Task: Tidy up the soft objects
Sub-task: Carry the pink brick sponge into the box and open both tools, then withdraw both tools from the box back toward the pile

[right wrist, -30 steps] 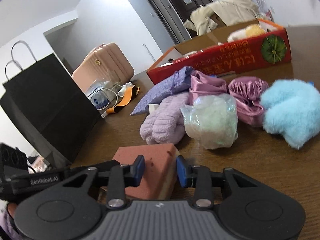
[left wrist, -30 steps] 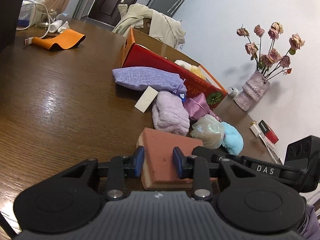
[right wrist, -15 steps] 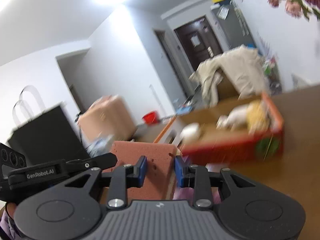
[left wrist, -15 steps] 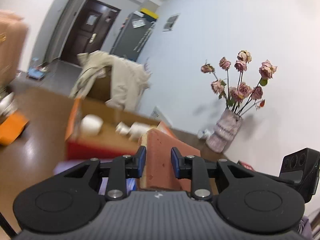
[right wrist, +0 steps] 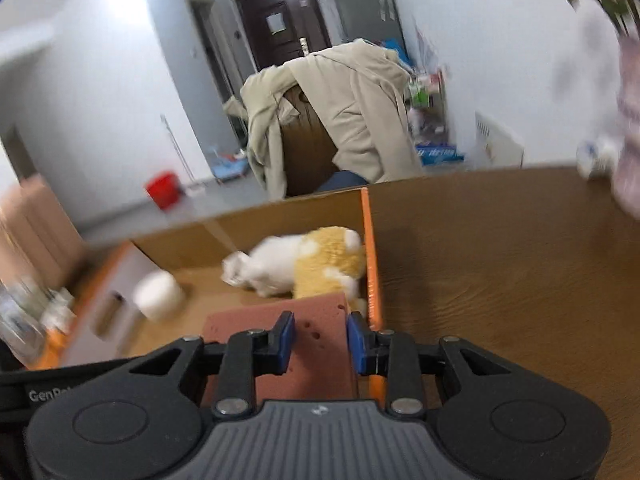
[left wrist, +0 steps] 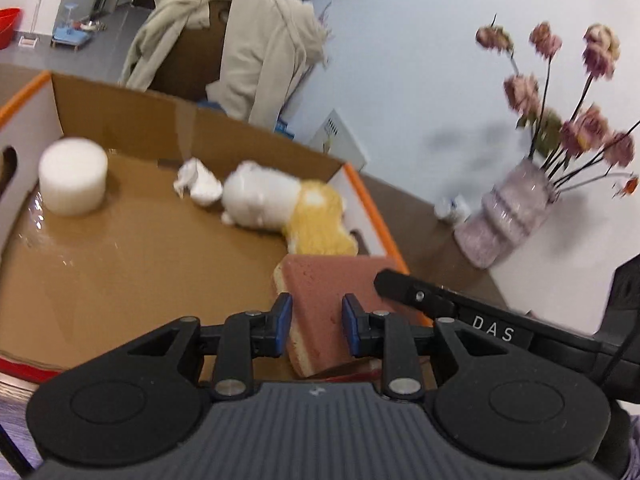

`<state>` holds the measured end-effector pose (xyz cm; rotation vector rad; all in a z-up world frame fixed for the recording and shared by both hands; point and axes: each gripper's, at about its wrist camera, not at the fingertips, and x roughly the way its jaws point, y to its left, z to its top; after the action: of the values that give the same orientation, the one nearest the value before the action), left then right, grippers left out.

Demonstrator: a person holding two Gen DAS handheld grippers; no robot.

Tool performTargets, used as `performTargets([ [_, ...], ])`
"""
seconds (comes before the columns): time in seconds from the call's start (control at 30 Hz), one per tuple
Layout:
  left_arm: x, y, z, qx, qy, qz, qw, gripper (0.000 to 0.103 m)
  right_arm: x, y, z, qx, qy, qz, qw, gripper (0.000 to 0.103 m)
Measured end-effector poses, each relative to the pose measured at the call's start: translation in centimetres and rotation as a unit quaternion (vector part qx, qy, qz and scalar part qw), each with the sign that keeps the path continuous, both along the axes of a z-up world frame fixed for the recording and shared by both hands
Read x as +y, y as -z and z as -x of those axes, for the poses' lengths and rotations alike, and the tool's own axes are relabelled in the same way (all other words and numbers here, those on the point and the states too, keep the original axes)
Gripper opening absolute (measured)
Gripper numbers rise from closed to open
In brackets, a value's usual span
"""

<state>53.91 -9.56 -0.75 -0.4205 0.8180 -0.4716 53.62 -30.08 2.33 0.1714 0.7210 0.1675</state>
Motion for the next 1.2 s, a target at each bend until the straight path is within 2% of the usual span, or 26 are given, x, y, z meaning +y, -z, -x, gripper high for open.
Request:
performTargets([
  [0.1,0.2,0.2,0.2,-0.005,0.003,-0.008,1.0,0.029,0.3,0.3,0.1,-0.012,-0.006,0.023,1.0,0.029],
  [0.23,0.8,-1.9,1.3,-0.031,0.012,-0.025,0.9991,0.032,1.2,-0.2,1.0,-0.019,0.0,0.031,0.999,0.028],
  [0.47,5.0,-8.5,5.9,-0.1,-0.016,-0.072,0.9922,0.039,0.6,-6.9,6.0,-0.082,0.0,0.037,0.996,0.029],
  [0.53,6.5,-10.4,8.4,-0.136,-0.024,-0.099,0.9855,0.047,0.7,-8.8,8.3,-0.097,-0.005,0.042,0.994,0.031],
  [0.57,7.3,-11.4,10.1,-0.162,-0.03,-0.122,0.9786,0.053,0.8,-9.7,9.6,-0.105,-0.01,0.045,0.993,0.033],
  [0.63,8.5,-12.7,13.3,-0.205,-0.049,-0.164,0.9637,0.065,0.9,-11.0,12.2,-0.12,-0.019,0.049,0.991,0.048],
  [0.67,9.2,-13.3,15.1,-0.229,-0.061,-0.182,0.9544,0.075,1.0,-11.4,13.7,-0.129,-0.024,0.051,0.99,0.051],
  [0.73,10.4,-13.9,18.6,-0.262,-0.076,-0.208,0.9393,0.081,1.2,-12.0,16.8,-0.143,-0.032,0.055,0.988,0.054],
  [0.77,11.0,-14.0,20.5,-0.274,-0.082,-0.217,0.9335,0.085,1.4,-12.1,18.3,-0.153,-0.036,0.055,0.986,0.055],
  [0.87,12.5,-13.7,25.5,-0.298,-0.093,-0.221,0.924,0.099,2.2,-12.0,23.4,-0.188,-0.05,0.057,0.979,0.067],
  [0.9,12.9,-13.3,27.2,-0.305,-0.102,-0.226,0.9194,0.101,2.5,-11.8,25.1,-0.199,-0.048,0.06,0.977,0.071],
  [0.97,13.4,-12.4,30.1,-0.315,-0.117,-0.244,0.9098,0.102,3.3,-11.2,28.3,-0.216,-0.048,0.071,0.973,0.071],
  [1.07,14.0,-11.0,34.3,-0.317,-0.128,-0.254,0.9049,0.103,4.4,-9.7,32.8,-0.237,-0.04,0.067,0.968,0.076],
  [1.2,15.0,-9.4,38.9,-0.317,-0.131,-0.234,0.9098,0.103,6.4,-6.7,38.1,-0.259,-0.028,0.095,0.961,0.077],
])
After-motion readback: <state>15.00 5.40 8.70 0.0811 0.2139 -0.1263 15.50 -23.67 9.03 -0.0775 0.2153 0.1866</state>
